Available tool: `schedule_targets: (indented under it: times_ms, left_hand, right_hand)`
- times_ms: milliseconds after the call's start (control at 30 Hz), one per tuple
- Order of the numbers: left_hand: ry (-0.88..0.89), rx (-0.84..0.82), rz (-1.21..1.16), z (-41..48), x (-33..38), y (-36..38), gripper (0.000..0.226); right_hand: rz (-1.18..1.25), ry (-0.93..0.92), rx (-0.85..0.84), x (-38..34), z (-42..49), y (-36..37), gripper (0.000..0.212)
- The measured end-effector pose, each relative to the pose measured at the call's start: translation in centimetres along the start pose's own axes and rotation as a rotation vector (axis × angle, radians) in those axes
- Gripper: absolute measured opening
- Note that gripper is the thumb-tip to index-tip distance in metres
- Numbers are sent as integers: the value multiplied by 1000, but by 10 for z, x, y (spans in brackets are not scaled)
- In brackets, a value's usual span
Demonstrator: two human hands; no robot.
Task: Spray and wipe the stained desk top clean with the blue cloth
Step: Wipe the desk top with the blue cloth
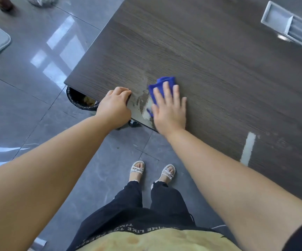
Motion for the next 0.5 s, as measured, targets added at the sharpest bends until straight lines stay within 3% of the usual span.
schedule_targets:
  times_ms: [100,167,233,333,400,433,500]
  left_hand:
    - [0,17,-11,2,-2,-4,57]
    - [14,-5,3,3,-3,-4,57]
    - [33,-38,27,5,-4,-3,57]
    - [45,-49,52,7,-6,-4,57]
    - [32,-47,38,6,-5,-3,57]
    - [21,-41,24,6,-4,-2,57]
    - [-6,-19,-13,4,-2,-1,56]
  right_hand:
    - [-69,-540,-88,-2,-39,4,48]
    - [-104,-695,-103,34,-47,-3,44]
    - [-120,-573,-72,69,-31,-14,45]
    - [-54,3,-42,83,15,-22,49]
    - [-40,224,11,53,31,-19,52]
    - [-37,220,14,34,33,-12,52]
    - [-12,2,21,-6,21,1,51]
Point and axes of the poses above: each hand's wrist, its own z-axis towards the middle knuckle, its own y-axis out of the palm, x = y × z, the point moved 5 cm from there along z, towards the middle knuckle, and after that the axes turned 2 degrees about z, right-handed, at the moved point
